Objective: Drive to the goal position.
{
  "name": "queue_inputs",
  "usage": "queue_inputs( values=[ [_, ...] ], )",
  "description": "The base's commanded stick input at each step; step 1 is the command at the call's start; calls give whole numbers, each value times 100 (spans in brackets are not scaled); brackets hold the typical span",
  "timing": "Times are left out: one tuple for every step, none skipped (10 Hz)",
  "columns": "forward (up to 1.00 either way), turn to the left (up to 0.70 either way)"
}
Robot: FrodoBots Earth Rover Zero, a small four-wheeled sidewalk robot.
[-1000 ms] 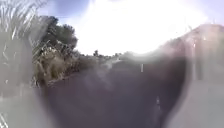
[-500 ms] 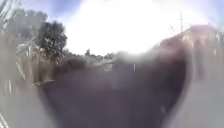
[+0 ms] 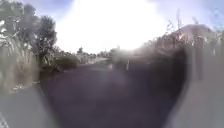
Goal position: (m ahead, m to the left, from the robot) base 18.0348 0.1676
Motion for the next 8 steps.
queue_inputs(
  values=[
    [85, 0],
    [85, 0],
    [85, 0],
    [85, -28],
    [85, -31],
    [85, -33],
    [85, -34],
    [85, -34]
  ],
)
